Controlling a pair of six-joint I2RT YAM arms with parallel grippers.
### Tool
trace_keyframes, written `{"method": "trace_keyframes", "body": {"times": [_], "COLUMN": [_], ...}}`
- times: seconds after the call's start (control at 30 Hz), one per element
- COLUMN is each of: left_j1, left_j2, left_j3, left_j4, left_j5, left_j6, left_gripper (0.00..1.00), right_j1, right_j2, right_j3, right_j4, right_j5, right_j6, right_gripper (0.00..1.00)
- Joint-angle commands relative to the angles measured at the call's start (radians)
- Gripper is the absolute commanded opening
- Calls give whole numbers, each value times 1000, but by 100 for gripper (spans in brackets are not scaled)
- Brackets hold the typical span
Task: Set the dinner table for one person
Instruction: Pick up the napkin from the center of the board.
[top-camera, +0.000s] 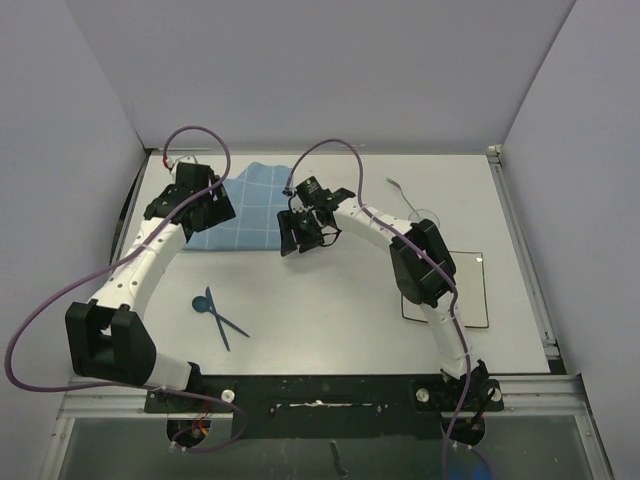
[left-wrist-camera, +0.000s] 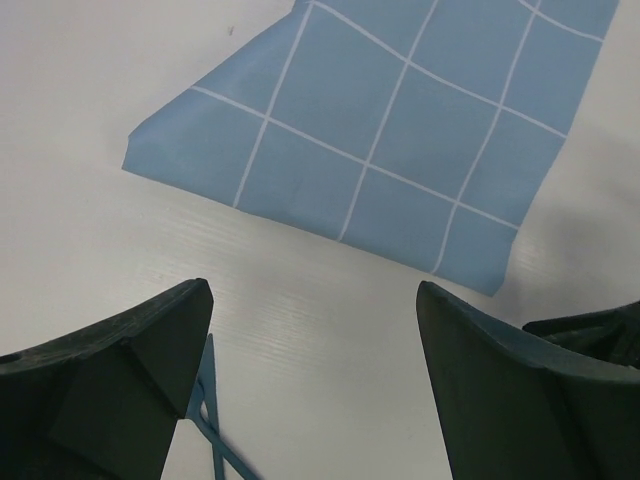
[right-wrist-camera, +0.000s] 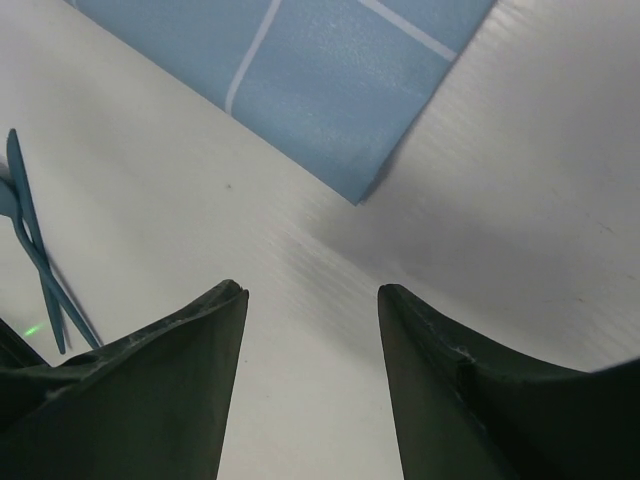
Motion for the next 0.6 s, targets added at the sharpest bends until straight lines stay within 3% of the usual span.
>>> {"method": "trace_keyframes", "body": {"times": [0.0, 0.57], "left_j1": [52, 155], "left_j2": [19, -19], "left_j3": [-20, -176], "left_j4": [36, 19], "left_j5": [-4, -71], "left_j6": [-59, -241], "left_gripper": [82, 81], "right_j1": [-10, -38], "right_j2": [2, -3], "right_j3": [74, 34], "right_j4": [28, 48], "right_j5": [-39, -59], "right_j6": [13, 23], "right_gripper": [56, 55]}}
